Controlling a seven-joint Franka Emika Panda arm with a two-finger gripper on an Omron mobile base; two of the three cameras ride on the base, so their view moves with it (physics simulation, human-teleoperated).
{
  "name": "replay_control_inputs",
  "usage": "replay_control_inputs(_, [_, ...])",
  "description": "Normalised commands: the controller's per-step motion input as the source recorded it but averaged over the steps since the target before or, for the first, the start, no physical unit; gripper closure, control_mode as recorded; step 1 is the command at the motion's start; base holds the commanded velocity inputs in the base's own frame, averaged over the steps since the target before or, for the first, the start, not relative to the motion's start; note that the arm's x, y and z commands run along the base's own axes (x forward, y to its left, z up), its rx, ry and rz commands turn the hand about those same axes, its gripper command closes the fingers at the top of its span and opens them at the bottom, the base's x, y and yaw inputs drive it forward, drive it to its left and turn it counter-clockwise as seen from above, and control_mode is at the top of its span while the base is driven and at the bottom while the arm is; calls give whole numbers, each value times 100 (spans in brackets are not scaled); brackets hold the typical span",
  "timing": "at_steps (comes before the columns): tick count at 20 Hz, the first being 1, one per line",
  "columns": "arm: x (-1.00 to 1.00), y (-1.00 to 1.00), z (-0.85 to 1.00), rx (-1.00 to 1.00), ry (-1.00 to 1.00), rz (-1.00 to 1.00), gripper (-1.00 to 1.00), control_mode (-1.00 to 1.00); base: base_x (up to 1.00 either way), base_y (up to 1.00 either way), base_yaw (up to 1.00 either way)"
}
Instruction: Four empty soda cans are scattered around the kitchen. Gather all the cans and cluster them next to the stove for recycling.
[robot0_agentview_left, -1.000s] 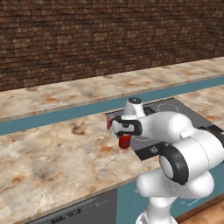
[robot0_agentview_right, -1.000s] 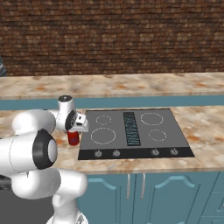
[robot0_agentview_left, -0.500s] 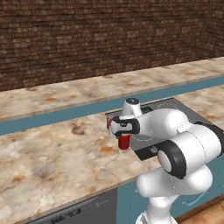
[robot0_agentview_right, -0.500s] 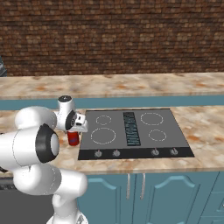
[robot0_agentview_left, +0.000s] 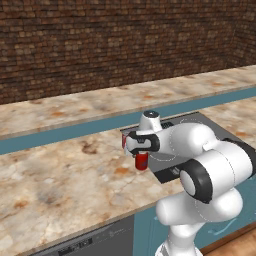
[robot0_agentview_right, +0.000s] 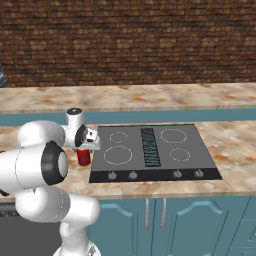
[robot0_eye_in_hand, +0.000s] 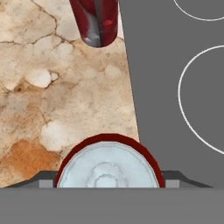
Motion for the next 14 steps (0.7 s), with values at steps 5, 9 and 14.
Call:
replay_control_inputs(5, [0,0,0,0,0,0,-100,-100,0,0,0])
replay_control_inputs(9, [0,0,0,0,0,0,-100,-100,0,0,0])
replay_control_inputs(14, [-26,0,16,0,0,0,-100,-100,0,0,0])
